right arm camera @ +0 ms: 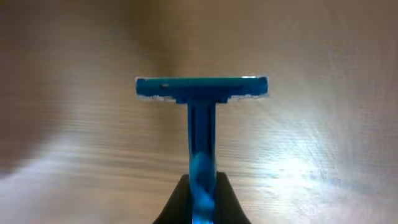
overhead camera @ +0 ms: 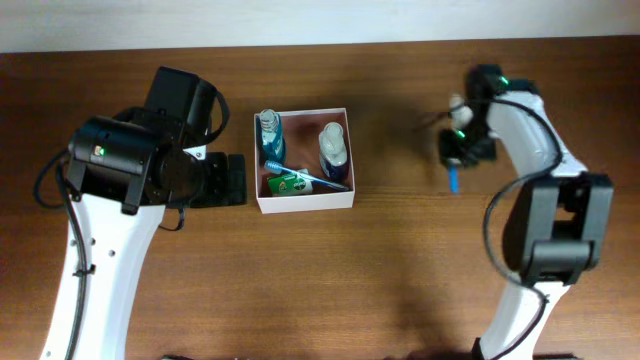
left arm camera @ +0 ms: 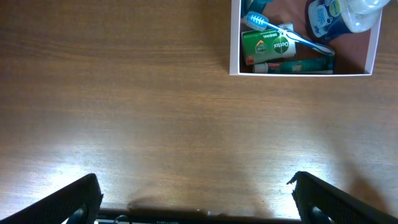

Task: Pack container
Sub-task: 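Carry the razor into the box and release it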

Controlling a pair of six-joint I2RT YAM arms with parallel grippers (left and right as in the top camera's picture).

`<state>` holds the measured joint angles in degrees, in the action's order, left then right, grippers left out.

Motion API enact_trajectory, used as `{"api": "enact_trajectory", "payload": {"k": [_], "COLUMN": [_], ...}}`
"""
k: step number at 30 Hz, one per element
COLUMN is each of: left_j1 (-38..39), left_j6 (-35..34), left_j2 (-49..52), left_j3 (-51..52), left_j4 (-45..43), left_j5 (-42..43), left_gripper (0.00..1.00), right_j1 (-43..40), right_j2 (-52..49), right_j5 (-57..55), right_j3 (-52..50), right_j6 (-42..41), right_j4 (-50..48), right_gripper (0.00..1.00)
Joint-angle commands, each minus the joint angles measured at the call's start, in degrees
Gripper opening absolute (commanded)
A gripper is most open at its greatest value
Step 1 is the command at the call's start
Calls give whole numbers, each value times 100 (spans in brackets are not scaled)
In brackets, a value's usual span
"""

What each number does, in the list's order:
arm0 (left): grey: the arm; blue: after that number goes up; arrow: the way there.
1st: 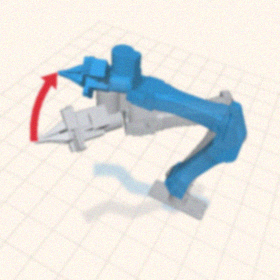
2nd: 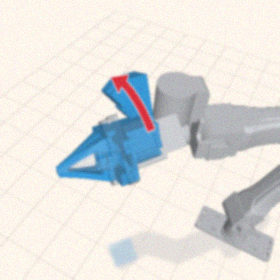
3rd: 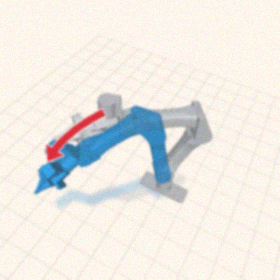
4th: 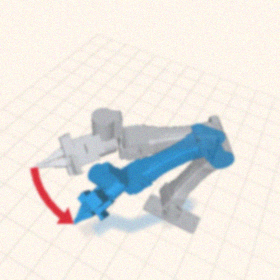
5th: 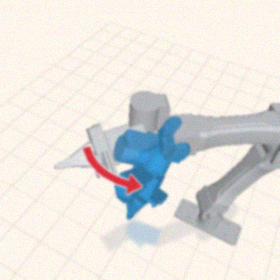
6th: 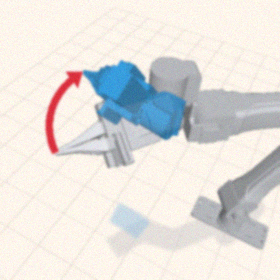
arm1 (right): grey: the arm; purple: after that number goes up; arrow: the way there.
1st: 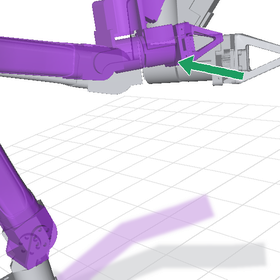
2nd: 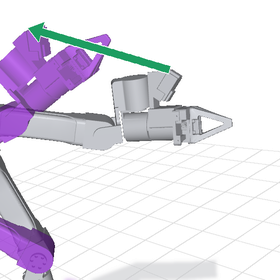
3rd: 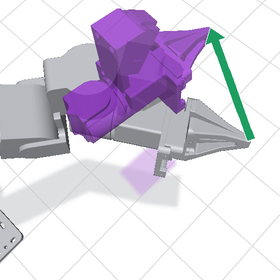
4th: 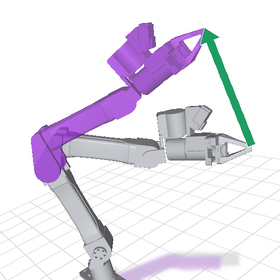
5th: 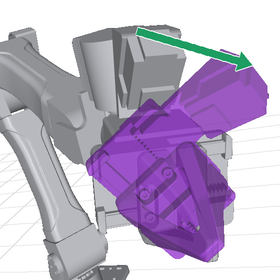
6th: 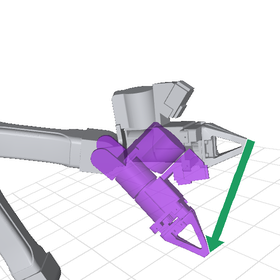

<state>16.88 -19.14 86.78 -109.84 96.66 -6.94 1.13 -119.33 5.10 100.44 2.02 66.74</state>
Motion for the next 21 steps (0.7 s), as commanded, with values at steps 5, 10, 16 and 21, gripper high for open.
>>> {"api": "enact_trajectory", "payload": {"k": [5, 10, 16, 21], "left_j1": [-22, -22, -22, -22], "left_j6": [-57, -57, -57, -57], "left_j2": [-33, -33, -33, -33], "left_j3": [-68, -68, -68, -68], "left_j4": [4, 2, 2, 4], "left_j5": [-42, -42, -42, -42], "left_gripper": [100, 100, 100, 100], "right_j1": [1991, 2900, 3416, 3405], "right_j2": [772, 640, 227, -155], "right_j5": [293, 291, 289, 262], "right_j3": [1292, 1272, 1172, 1167], "right_j6": [2068, 3685, 4725, 4721], "right_j4": [531, 492, -57, -577], "right_gripper": [4, 4, 4, 7]}}
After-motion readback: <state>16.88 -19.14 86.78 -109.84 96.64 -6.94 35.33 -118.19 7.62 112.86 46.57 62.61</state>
